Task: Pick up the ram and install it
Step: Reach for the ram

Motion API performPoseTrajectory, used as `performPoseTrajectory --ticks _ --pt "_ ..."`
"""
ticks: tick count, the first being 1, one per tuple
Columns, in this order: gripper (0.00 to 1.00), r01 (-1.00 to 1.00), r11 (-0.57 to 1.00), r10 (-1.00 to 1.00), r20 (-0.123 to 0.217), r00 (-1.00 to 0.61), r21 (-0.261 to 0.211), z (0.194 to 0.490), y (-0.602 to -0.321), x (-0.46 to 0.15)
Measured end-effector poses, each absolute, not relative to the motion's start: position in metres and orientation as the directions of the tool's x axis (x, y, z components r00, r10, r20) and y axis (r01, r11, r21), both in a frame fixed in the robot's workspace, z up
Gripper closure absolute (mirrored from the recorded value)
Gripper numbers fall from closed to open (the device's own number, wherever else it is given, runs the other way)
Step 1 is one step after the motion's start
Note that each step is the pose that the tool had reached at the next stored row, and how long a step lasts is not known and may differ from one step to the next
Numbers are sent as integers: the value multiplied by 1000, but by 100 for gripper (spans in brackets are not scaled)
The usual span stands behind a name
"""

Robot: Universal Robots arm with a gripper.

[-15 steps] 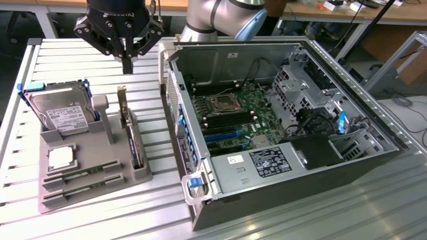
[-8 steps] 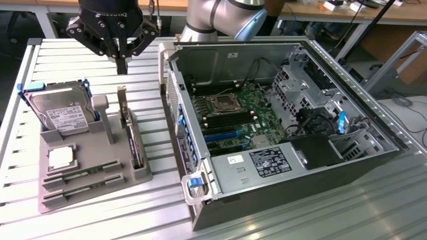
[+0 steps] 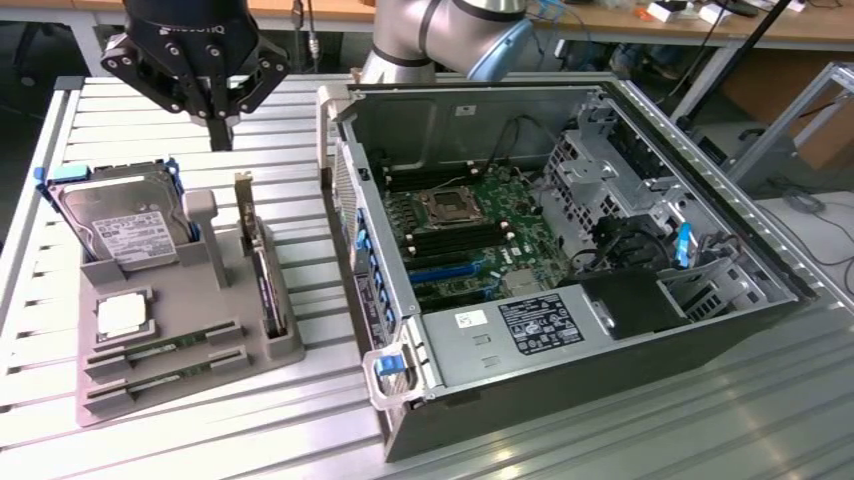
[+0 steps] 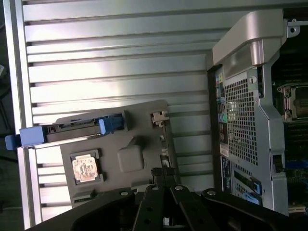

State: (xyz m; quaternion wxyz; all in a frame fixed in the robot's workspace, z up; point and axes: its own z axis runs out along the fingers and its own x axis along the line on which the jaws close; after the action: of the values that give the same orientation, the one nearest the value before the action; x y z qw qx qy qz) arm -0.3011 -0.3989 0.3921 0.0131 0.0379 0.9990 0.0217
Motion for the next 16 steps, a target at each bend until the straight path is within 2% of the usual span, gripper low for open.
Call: performPoseTrajectory --ticks 16 --pt "90 75 996 76 -24 -997 44 392 -407 -303"
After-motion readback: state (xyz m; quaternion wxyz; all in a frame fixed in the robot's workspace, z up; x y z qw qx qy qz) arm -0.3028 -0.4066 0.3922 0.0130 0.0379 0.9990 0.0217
